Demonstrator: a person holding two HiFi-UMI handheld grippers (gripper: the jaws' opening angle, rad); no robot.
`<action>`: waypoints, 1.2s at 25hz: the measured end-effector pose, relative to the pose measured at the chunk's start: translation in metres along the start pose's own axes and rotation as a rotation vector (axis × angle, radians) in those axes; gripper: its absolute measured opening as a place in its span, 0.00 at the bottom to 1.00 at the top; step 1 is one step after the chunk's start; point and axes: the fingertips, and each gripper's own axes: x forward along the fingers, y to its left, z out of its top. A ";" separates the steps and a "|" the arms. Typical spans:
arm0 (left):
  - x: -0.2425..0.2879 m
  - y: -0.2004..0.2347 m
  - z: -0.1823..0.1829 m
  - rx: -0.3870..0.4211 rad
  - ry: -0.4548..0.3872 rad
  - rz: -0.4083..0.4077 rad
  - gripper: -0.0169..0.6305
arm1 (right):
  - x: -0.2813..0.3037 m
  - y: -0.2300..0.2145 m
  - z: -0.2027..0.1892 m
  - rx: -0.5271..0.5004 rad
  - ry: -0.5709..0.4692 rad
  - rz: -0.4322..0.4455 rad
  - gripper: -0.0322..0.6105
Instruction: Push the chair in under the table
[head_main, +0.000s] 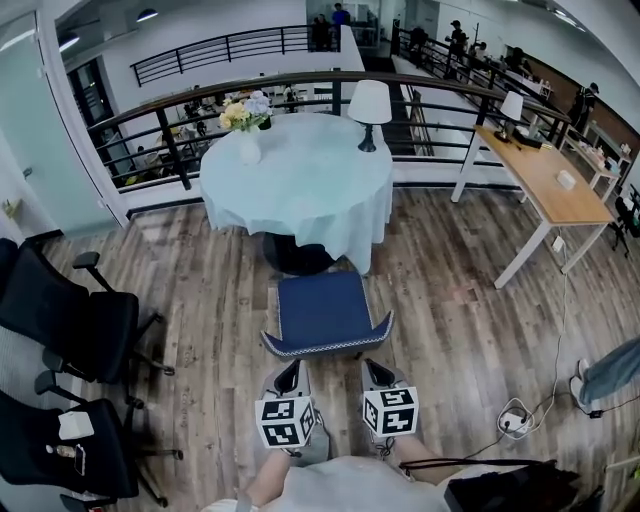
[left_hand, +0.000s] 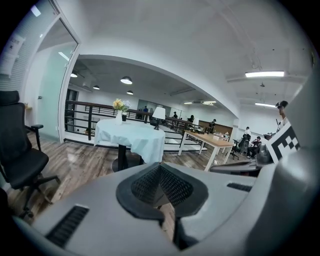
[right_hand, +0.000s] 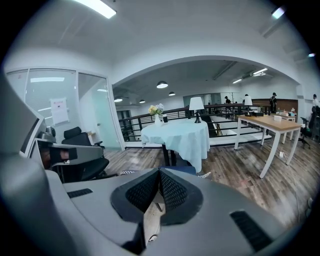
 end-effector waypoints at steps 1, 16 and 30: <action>0.005 0.003 0.004 0.000 -0.002 -0.003 0.03 | 0.006 0.000 0.004 0.002 -0.001 -0.001 0.08; 0.072 0.046 0.038 -0.005 0.021 -0.059 0.03 | 0.069 -0.010 0.052 0.006 0.006 -0.058 0.08; 0.109 0.054 0.052 0.014 0.045 -0.061 0.03 | 0.099 -0.028 0.063 0.052 0.019 -0.058 0.08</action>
